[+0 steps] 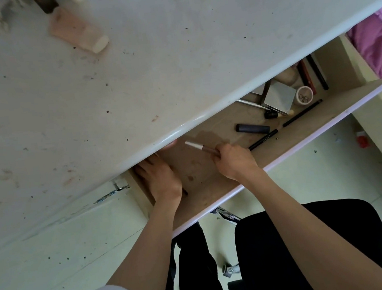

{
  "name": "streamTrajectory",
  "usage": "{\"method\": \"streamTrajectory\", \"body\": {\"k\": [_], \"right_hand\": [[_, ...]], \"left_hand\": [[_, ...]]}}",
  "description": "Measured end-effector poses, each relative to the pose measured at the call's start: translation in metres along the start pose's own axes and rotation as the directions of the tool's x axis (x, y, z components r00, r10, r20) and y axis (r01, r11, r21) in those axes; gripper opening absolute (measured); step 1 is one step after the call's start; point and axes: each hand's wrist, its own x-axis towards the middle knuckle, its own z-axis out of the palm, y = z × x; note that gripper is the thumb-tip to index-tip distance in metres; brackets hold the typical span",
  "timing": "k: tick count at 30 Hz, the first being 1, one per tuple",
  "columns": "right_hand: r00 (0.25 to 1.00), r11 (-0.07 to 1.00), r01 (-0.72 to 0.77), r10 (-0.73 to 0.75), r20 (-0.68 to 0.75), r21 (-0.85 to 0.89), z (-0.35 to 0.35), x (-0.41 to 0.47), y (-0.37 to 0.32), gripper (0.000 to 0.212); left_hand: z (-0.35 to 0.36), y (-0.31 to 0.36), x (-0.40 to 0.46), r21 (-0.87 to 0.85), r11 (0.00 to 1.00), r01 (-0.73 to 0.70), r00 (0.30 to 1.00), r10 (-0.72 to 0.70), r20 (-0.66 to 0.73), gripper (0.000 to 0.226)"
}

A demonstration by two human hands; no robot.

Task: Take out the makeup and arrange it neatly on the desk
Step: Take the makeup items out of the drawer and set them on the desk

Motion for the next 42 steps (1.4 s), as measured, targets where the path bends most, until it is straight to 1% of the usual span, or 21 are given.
{"method": "streamTrajectory", "body": {"k": [1,2,3,5,7,10,14,17,19,22,26,28,31,35,37,39,40,42], "right_hand": [[1.000,1.000,0.000,0.000,0.005,0.007,0.000,0.001,0.000,0.024],[1.000,1.000,-0.001,0.001,0.011,0.018,0.000,0.001,0.001,0.024],[1.000,0.999,-0.003,0.002,0.015,0.032,0.001,0.001,0.001,0.024],[1.000,0.998,-0.006,0.005,0.016,0.060,0.002,0.002,0.001,0.025],[1.000,0.997,-0.006,0.004,0.017,0.080,0.003,0.001,0.001,0.026],[0.999,0.995,-0.016,0.012,0.034,0.103,0.003,0.002,0.001,0.027],[0.998,0.990,-0.026,0.019,0.052,0.136,0.004,0.000,-0.003,0.028],[0.998,0.988,-0.025,0.016,0.061,0.154,0.004,-0.001,-0.007,0.028],[0.998,0.986,-0.024,0.012,0.069,0.164,0.004,-0.001,-0.008,0.028],[0.998,0.986,-0.015,0.005,0.062,0.169,0.004,-0.002,-0.008,0.028],[0.997,0.985,-0.027,0.014,0.080,0.170,0.006,-0.004,-0.007,0.029],[0.996,0.985,-0.028,0.013,0.090,0.172,0.007,-0.005,-0.007,0.029],[0.996,0.984,-0.032,0.017,0.091,0.175,0.006,-0.008,-0.007,0.028],[0.993,0.978,-0.036,0.012,0.115,0.205,0.003,-0.011,-0.009,0.027],[0.987,0.978,-0.035,0.002,0.159,0.206,0.002,-0.012,-0.011,0.025],[0.976,0.986,-0.022,-0.016,0.217,0.167,0.000,-0.013,-0.014,0.025],[0.965,0.991,0.001,-0.037,0.259,0.137,-0.001,-0.014,-0.015,0.025],[0.934,0.994,0.071,-0.096,0.344,0.083,-0.003,-0.018,-0.017,0.025]], "left_hand": [[0.001,-0.001,0.001,-0.018,1.000,0.002,1.000,-0.002,-0.018,0.073],[0.001,-0.002,0.001,-0.084,0.996,0.002,0.999,-0.006,-0.042,0.074],[0.002,-0.001,0.000,-0.187,0.982,0.009,0.998,-0.021,-0.065,0.074],[0.003,0.000,-0.001,-0.377,0.925,0.046,0.994,-0.082,-0.078,0.073],[0.004,0.001,0.000,-0.478,0.872,0.106,0.986,-0.155,-0.064,0.067],[0.005,0.000,0.001,-0.518,0.840,0.162,0.973,-0.225,-0.061,0.054],[0.004,0.001,0.000,-0.578,0.780,0.242,0.947,-0.320,-0.035,0.042],[0.004,0.001,0.001,-0.590,0.760,0.272,0.939,-0.343,-0.009,0.036],[0.005,0.000,0.003,-0.554,0.793,0.255,0.954,-0.300,0.009,0.030],[0.007,-0.004,0.002,-0.480,0.862,0.160,0.986,-0.164,0.035,0.021],[0.001,-0.008,0.003,-0.468,0.879,0.090,0.996,-0.091,0.022,0.020],[-0.004,-0.010,0.004,-0.491,0.866,0.099,0.995,-0.086,0.048,0.020],[-0.009,-0.014,0.001,-0.479,0.868,0.131,0.988,-0.076,0.133,0.026],[-0.014,-0.017,-0.010,-0.477,0.869,0.127,0.978,-0.030,0.206,0.018],[-0.017,-0.016,-0.012,-0.467,0.873,0.140,0.966,-0.016,0.259,0.019],[-0.020,-0.017,-0.012,-0.452,0.877,0.164,0.943,-0.005,0.334,0.020],[-0.021,-0.017,-0.011,-0.459,0.869,0.184,0.927,0.002,0.376,0.019],[-0.028,-0.017,-0.014,-0.515,0.819,0.252,0.887,0.017,0.461,0.016]]}}
